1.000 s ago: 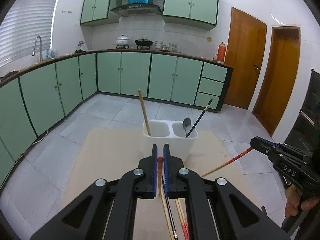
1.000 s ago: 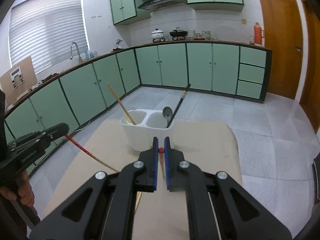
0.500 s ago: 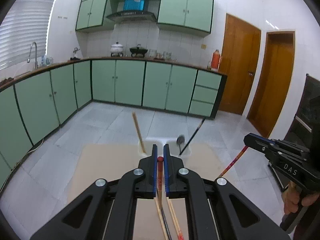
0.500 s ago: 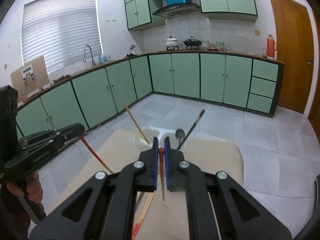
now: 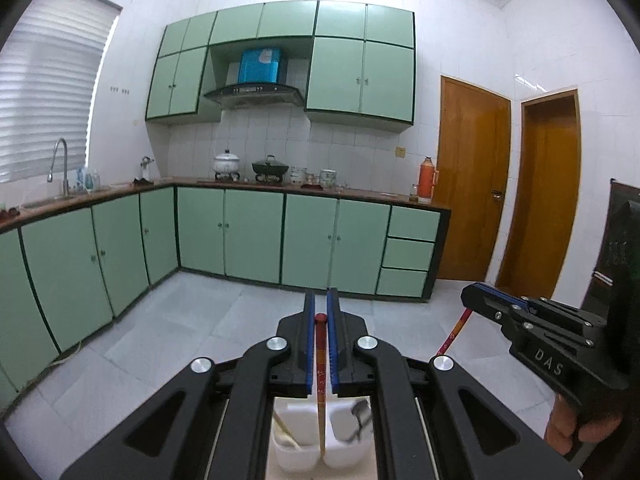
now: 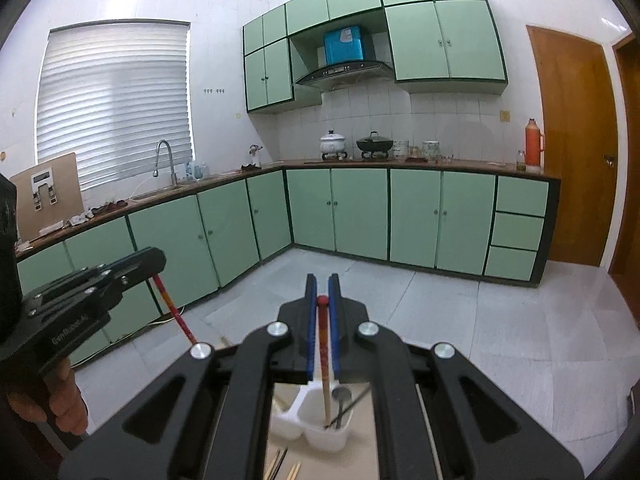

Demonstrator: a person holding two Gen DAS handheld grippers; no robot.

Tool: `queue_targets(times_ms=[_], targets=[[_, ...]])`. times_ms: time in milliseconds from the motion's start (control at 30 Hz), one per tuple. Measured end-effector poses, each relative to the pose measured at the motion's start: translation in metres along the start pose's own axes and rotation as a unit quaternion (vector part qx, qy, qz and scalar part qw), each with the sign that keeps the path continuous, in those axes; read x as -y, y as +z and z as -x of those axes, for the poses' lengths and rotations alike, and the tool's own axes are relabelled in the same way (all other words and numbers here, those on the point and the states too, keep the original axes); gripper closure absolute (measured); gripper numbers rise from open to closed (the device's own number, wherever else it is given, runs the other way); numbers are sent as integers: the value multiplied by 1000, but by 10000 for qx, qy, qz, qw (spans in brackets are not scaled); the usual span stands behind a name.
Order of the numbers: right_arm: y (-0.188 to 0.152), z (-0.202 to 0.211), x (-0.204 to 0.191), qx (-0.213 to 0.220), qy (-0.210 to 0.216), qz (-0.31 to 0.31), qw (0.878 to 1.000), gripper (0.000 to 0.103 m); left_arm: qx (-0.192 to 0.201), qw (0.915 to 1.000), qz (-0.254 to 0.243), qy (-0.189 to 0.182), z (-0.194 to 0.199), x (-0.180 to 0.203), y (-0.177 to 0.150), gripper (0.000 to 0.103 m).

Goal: Organize utensils
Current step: 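Lift both red-patterned chopsticks over the white holders and open both tools to drop them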

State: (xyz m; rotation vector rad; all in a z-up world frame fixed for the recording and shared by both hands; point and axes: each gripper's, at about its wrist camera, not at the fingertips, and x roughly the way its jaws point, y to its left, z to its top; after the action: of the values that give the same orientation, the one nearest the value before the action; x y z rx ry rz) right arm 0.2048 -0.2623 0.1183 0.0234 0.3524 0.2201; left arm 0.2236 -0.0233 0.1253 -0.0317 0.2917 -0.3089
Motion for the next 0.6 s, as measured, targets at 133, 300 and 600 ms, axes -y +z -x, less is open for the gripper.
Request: queue_targets(times_ms=[133,300,600], targets=[[-9,-31,0,-141,-9,75,9999,98,15,9999,-71,123,-36,-1,-4,97],[-39,-60,2,-436,65,-17,9990,98,-337,9990,-111,265,-74,-5,-35,97],[-83,-76,0,-754,-59,-128,9971,90,-847,9958,-83,329,-98,-17,-79,67]])
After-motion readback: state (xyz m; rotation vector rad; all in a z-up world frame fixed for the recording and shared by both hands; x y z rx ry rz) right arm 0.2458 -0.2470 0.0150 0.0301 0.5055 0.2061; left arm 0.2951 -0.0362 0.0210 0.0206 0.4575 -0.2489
